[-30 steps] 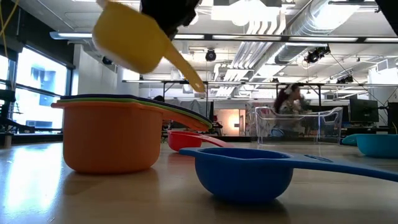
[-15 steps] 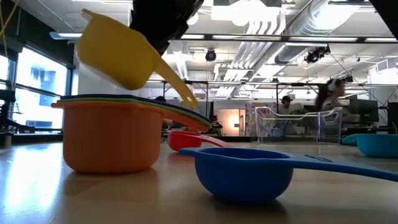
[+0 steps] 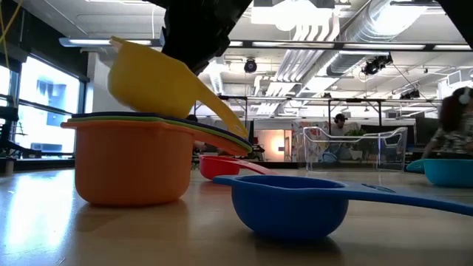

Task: Nest measuring cups in basket
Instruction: Stack the yellow measuring cup on top of the violet measuring cup

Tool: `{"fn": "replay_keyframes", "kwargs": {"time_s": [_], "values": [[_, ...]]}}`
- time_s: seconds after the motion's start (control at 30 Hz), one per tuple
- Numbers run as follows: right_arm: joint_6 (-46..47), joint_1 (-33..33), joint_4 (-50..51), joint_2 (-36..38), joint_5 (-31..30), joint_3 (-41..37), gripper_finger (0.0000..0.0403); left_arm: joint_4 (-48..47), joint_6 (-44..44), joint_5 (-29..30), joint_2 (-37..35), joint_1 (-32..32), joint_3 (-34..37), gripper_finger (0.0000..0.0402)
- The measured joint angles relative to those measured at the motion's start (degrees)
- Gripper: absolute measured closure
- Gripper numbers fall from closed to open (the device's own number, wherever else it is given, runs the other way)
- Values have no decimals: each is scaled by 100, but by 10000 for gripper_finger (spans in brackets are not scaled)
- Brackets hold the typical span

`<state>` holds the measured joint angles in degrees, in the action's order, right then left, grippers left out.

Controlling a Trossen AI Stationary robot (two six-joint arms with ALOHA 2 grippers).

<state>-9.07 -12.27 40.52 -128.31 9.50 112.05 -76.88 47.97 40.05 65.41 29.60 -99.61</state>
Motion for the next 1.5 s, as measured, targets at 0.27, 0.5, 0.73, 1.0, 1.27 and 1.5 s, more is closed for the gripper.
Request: {"fn": "replay_keyframes", "kwargs": {"time_s": [0.27, 0.5, 0.73, 1.0, 1.27, 1.5], "values": [[1, 0, -40, 0, 4, 0, 402, 0, 2, 0, 0, 1, 0, 286], [3, 0, -43, 0, 7, 0, 392, 0, 2, 0, 0, 0, 2, 286], [3, -25, -45, 0, 57, 0, 390, 0, -2, 0, 0, -1, 2, 286], [1, -102, -180, 0, -10, 0, 387, 0, -4, 0, 0, 1, 2, 286], [4, -89, -178, 0, -23, -2, 343, 0, -7, 0, 0, -2, 2, 286], [4, -90, -144, 0, -33, -2, 317, -1, -9, 0, 0, -1, 2, 286]]}}
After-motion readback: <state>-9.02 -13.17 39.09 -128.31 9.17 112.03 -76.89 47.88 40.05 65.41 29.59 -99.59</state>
